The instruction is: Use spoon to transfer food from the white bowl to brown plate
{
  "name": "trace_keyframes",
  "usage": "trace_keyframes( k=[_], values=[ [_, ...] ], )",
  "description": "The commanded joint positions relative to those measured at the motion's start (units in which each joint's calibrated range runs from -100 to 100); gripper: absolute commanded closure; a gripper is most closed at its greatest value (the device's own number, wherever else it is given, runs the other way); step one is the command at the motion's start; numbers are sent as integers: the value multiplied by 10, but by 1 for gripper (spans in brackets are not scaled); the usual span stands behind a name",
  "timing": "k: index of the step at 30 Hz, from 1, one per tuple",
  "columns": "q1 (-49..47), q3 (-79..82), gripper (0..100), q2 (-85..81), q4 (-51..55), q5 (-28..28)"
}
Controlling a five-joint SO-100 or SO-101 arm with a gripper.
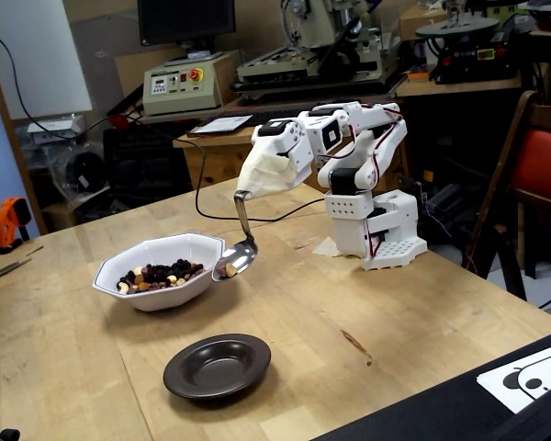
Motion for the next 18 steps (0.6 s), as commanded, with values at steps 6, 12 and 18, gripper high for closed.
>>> trace_keyframes(
  k=[6,12,18],
  values=[
    [0,-39,98,0,1,1],
    [4,-39,97,39,-5,1],
    [4,-40,97,82,-6,1]
  ],
)
